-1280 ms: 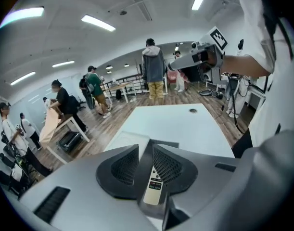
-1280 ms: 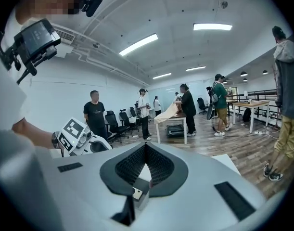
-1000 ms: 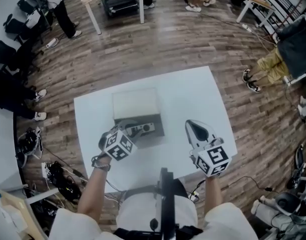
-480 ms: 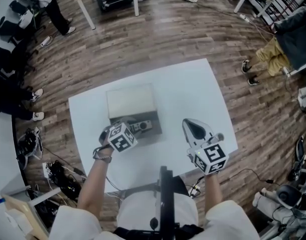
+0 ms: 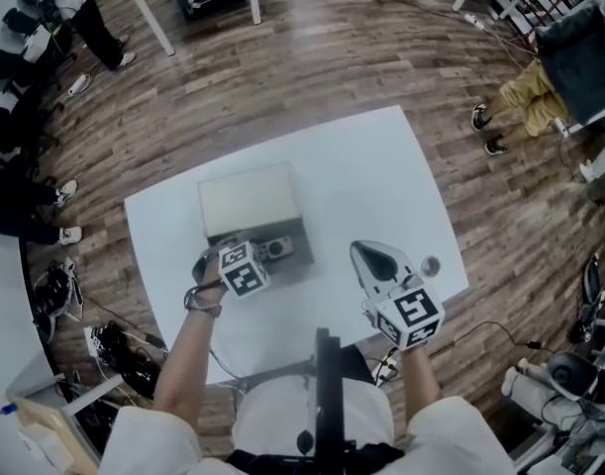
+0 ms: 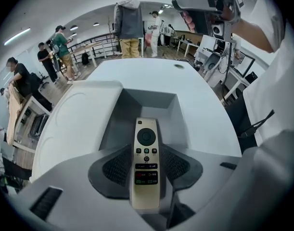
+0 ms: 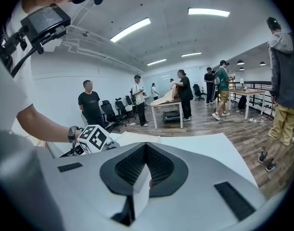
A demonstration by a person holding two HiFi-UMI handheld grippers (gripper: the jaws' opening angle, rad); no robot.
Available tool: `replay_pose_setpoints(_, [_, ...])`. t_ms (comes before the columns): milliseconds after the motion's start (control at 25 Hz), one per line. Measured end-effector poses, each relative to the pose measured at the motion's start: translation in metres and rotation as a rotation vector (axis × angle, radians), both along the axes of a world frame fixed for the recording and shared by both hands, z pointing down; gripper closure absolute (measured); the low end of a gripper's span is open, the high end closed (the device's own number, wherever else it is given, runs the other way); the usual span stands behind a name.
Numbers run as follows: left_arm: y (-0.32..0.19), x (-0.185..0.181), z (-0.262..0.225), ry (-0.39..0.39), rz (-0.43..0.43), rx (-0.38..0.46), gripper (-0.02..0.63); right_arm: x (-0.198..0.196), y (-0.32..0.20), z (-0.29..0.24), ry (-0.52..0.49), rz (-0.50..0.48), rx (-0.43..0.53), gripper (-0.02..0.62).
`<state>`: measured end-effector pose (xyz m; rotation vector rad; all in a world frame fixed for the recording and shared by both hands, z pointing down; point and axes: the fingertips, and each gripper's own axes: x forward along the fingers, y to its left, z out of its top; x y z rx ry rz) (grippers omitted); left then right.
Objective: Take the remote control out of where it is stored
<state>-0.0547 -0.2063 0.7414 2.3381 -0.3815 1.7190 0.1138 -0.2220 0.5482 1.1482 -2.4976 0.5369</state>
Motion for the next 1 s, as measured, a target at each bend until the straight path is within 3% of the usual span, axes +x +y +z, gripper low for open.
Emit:
replay_pose_setpoints(200, [0.004,0.000,0.007,-0.014,0.019,-0.043,0.423,0.005,0.001,0.003,-0.005,0.010,-0.008,0.597])
replay_pose_setpoints(1000, [0.008,-0.003,0.023,-0.120,0.078,-0.063,0.420,0.010,0.002,0.009,-0.007,0.019,-0.024,0.597])
